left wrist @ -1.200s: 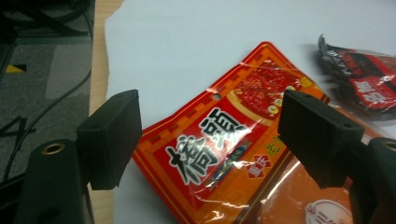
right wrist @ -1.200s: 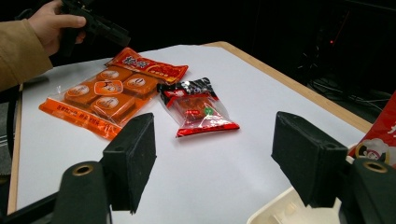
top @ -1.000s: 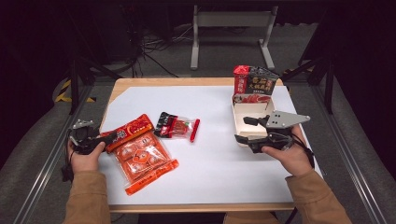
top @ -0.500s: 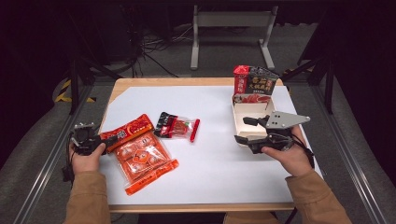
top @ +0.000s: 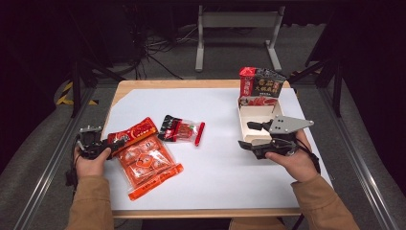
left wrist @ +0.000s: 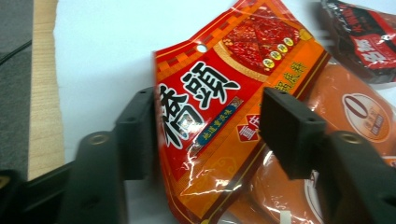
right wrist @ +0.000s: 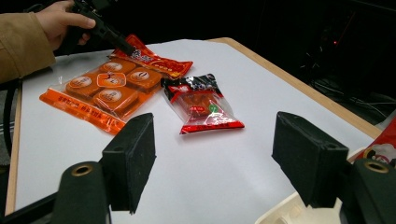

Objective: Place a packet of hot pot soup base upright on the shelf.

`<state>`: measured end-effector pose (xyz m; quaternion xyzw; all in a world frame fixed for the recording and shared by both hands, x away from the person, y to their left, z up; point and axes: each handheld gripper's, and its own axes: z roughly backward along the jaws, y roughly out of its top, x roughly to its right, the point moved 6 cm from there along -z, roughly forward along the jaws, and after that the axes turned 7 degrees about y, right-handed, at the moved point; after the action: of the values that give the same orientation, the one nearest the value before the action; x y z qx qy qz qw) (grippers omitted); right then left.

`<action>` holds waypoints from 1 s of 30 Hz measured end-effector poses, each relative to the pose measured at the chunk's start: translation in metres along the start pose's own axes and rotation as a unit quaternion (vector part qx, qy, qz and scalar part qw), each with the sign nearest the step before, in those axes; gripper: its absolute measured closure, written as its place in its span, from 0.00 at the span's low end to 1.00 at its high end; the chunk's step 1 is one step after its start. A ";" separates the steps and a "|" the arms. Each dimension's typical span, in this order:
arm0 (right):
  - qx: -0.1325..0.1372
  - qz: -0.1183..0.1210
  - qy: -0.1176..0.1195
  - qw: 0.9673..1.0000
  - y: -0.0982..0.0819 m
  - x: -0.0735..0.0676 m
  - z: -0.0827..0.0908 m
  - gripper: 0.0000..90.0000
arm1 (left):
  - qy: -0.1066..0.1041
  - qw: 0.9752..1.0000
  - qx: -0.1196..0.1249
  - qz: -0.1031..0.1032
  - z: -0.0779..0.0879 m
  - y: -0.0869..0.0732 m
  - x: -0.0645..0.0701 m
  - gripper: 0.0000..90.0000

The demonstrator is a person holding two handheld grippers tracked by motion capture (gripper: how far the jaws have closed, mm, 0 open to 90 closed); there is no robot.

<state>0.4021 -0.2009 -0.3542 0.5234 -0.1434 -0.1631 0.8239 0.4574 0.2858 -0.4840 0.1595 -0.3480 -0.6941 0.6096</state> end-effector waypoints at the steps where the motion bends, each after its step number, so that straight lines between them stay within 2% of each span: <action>1: 0.000 0.000 0.000 1.000 0.000 0.000 0.000 0.34 | -0.002 1.000 -0.002 0.001 0.000 0.000 0.001 0.48; 4: 0.000 0.000 0.001 1.000 0.000 0.000 -0.001 0.34 | 0.002 1.000 -0.003 -0.005 -0.002 -0.001 0.000 0.52; 5: -0.001 0.000 0.002 1.000 0.000 -0.001 -0.002 0.34 | 0.000 1.000 -0.006 -0.003 -0.003 -0.002 0.001 0.59; 6: -0.001 0.000 0.002 1.000 0.000 -0.001 -0.002 0.34 | 0.001 1.000 -0.008 -0.004 -0.004 -0.003 0.000 0.59; 7: -0.002 0.000 0.002 1.000 -0.001 -0.001 -0.002 0.34 | 0.006 1.000 -0.009 0.001 -0.006 -0.004 0.001 0.62; 8: -0.003 0.000 0.003 1.000 -0.001 -0.001 -0.003 0.34 | 0.021 1.000 -0.011 -0.004 -0.007 -0.004 0.001 0.66; 9: -0.004 0.001 0.002 1.000 -0.001 -0.001 -0.003 0.34 | 0.027 1.000 -0.012 -0.008 -0.007 -0.004 0.002 0.70; 11: -0.007 0.002 0.004 1.000 -0.002 -0.002 -0.006 0.34 | 0.031 0.999 -0.014 -0.012 -0.007 -0.004 0.003 0.79; 14: -0.008 0.002 0.004 1.000 -0.002 -0.002 -0.006 0.34 | 0.043 0.999 -0.015 -0.015 -0.008 -0.005 0.002 0.85; 18: -0.007 0.002 0.003 1.000 -0.002 -0.002 -0.006 0.34 | 0.029 0.999 -0.025 -0.009 -0.009 -0.006 0.003 0.97; 23: -0.006 0.001 0.005 1.000 -0.002 -0.002 -0.006 0.34 | 0.027 0.999 -0.029 -0.013 -0.009 -0.007 0.005 0.99; 26: -0.006 0.001 0.004 1.000 -0.002 -0.002 -0.006 0.34 | 0.023 0.999 -0.030 -0.006 -0.009 -0.007 0.005 1.00; 30: -0.006 0.001 0.004 1.000 -0.002 -0.002 -0.005 0.35 | 0.015 1.000 -0.017 0.006 -0.004 -0.004 0.003 1.00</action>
<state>0.4025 -0.1971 -0.3580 0.5191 -0.1394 -0.1610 0.8278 0.4564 0.2814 -0.4888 0.1576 -0.3279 -0.6937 0.6216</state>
